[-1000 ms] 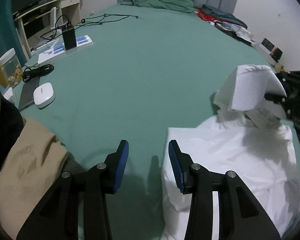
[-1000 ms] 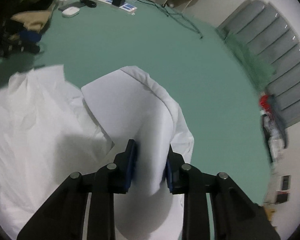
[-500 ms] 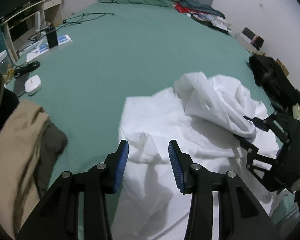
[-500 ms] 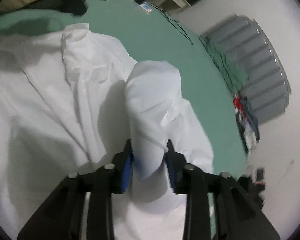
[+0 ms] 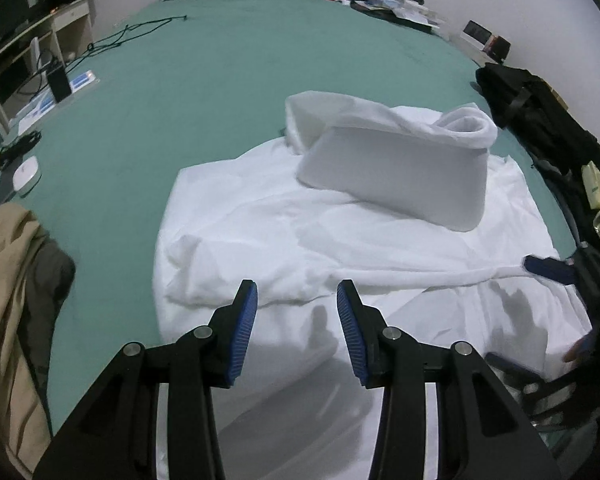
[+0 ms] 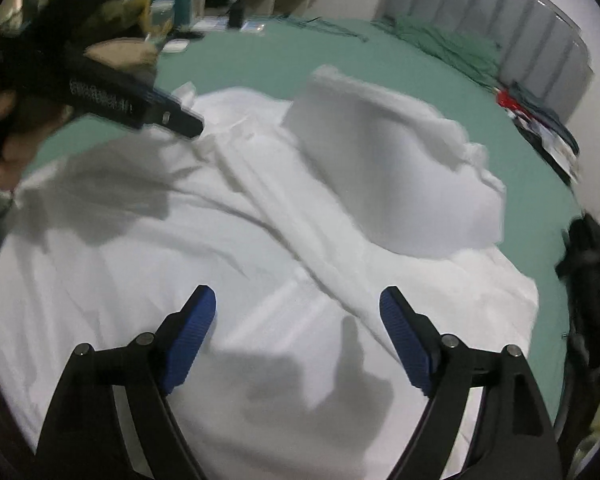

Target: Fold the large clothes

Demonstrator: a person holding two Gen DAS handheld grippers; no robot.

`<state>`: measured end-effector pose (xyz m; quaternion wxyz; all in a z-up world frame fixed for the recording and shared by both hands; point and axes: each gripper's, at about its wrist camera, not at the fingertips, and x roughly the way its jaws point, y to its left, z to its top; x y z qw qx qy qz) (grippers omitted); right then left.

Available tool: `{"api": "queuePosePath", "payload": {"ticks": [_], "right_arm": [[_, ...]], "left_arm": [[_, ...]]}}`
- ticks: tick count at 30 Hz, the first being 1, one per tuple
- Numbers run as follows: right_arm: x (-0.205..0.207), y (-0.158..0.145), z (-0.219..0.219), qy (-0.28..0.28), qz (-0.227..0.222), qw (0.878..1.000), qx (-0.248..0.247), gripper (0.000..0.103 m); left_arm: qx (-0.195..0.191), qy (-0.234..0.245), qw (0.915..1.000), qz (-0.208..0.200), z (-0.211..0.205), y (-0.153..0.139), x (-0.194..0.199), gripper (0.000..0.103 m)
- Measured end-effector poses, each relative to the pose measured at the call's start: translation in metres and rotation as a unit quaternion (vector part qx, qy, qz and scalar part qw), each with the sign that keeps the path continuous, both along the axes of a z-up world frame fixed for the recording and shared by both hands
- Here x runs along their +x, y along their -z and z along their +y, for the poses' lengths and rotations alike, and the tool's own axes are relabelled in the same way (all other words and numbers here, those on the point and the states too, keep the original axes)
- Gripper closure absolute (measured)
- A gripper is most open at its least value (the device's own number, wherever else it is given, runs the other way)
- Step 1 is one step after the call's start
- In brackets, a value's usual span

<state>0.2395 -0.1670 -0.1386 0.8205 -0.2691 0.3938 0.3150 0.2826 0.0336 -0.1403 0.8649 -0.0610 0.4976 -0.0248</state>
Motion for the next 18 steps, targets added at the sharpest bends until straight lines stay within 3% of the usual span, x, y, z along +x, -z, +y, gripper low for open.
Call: {"api": "queuePosePath", "payload": {"ticks": [4, 9, 11, 15, 18], "right_arm": [[0.026, -0.033, -0.031, 0.038, -0.015, 0.998, 0.057, 0.019], [0.12, -0.058, -0.047, 0.121, -0.014, 0.987, 0.101, 0.019], [0.168, -0.054, -0.049, 0.149, 0.042, 0.982, 0.105, 0.019], [0.235, -0.028, -0.044, 0.185, 0.167, 0.965, 0.084, 0.019], [0.254, -0.015, -0.033, 0.177, 0.196, 0.963, 0.051, 0.019]], "left_arm": [[0.0, -0.007, 0.9994, -0.035, -0.001, -0.013, 0.018, 0.059], [0.01, -0.024, 0.9962, -0.083, 0.004, -0.036, 0.063, 0.059], [0.001, -0.031, 0.9961, -0.083, 0.007, -0.038, 0.085, 0.059], [-0.053, -0.057, 0.9962, -0.039, 0.016, -0.025, 0.124, 0.059], [-0.053, -0.05, 0.9972, -0.016, 0.011, -0.011, 0.14, 0.05]]}}
